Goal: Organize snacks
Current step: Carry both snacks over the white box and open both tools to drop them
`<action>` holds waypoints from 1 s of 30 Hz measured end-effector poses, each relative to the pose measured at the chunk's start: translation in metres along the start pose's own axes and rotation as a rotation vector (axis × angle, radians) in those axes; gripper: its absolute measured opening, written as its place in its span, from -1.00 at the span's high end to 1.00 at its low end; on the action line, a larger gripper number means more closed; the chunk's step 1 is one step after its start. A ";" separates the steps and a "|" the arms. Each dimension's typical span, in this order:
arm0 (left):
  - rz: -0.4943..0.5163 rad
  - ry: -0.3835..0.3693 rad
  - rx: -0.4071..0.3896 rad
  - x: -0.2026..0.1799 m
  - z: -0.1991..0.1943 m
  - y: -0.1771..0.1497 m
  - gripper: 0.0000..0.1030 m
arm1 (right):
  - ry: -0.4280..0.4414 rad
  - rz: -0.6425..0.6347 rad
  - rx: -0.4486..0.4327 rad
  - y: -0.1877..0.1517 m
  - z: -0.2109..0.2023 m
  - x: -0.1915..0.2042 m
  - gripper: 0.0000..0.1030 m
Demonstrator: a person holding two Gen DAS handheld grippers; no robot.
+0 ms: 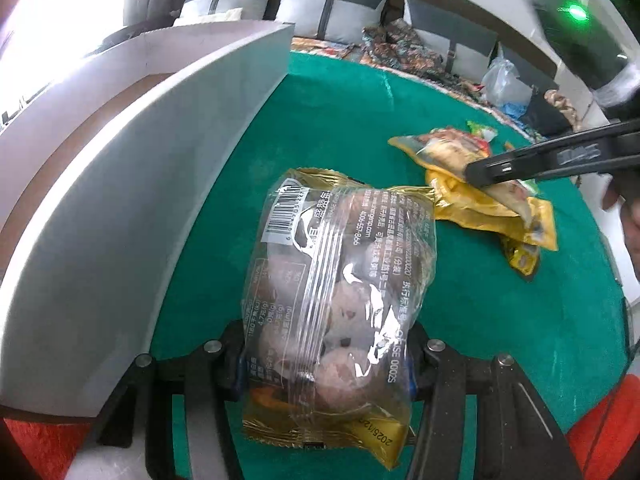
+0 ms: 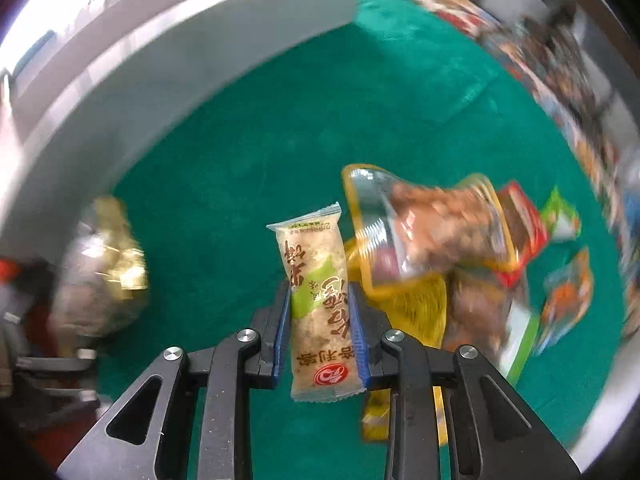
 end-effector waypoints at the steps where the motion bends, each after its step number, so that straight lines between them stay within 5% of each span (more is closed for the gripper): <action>1: 0.002 -0.011 0.001 -0.001 -0.001 0.000 -0.04 | 0.038 0.065 -0.040 -0.008 -0.010 -0.007 0.46; 9: -0.030 -0.116 0.011 -0.007 -0.036 0.008 -0.04 | 0.177 0.473 -0.131 -0.082 -0.019 -0.037 0.46; 13: -0.102 -0.120 -0.052 0.021 -0.080 0.038 -0.04 | 0.283 0.518 -0.244 -0.048 -0.039 -0.027 0.46; 17: -0.145 -0.020 -0.158 0.066 -0.126 0.079 -0.04 | 0.364 0.401 -0.384 0.026 -0.082 0.018 0.45; 22: -0.167 0.250 -0.239 0.130 -0.142 0.116 -0.24 | 0.438 0.280 -0.486 0.094 -0.120 0.084 0.44; 24: -0.156 0.350 -0.230 0.150 -0.134 0.122 -0.68 | 0.430 0.253 -0.523 0.120 -0.120 0.107 0.33; 26: -0.141 0.425 -0.223 0.166 -0.125 0.124 -0.73 | 0.415 0.238 -0.533 0.138 -0.117 0.123 -0.26; 30: -0.177 0.438 -0.215 0.186 -0.118 0.116 -0.73 | 0.391 0.224 -0.553 0.133 -0.122 0.131 -0.26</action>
Point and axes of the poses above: each gripper's, at about its wrist camera, not at the fingertips, and z roughly the way its jaws point, x to its left, y to its top, the point moved 1 cm from there along z, roughly the way its jaws point, and after that the axes turned 10 degrees about -z, right-handed, at the moved point
